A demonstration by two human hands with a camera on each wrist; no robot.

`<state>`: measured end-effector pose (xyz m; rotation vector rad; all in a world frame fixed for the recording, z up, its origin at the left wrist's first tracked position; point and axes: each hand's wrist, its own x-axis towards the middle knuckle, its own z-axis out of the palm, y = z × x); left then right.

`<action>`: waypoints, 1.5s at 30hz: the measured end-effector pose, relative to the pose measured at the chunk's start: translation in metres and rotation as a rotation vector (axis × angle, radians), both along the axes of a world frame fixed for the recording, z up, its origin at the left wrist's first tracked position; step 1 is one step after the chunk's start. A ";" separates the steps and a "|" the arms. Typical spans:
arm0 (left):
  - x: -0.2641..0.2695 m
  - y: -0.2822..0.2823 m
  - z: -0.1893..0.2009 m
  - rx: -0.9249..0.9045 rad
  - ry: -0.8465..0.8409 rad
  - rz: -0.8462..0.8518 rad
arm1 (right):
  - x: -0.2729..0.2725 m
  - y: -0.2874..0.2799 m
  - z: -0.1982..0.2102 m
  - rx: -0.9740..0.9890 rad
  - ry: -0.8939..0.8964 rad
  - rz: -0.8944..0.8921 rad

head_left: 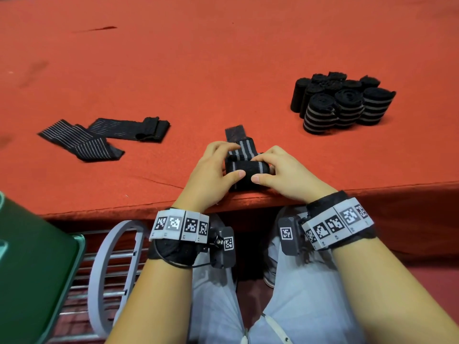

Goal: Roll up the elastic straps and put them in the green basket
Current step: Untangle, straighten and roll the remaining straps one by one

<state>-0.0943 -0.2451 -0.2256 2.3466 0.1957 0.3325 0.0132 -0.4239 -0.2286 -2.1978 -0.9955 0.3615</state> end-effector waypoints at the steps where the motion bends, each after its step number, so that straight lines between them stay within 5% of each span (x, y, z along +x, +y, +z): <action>1: 0.001 0.000 0.000 0.026 -0.010 -0.055 | 0.000 0.000 0.000 -0.001 0.001 0.001; 16: -0.001 0.004 0.008 -0.107 0.170 -0.053 | 0.004 -0.001 0.004 0.074 0.046 -0.016; 28: 0.001 0.006 0.006 -0.103 0.188 -0.058 | 0.010 -0.004 0.006 0.034 0.049 0.034; 45: 0.000 0.007 0.005 -0.341 0.203 -0.043 | 0.009 -0.004 0.004 0.100 0.176 0.023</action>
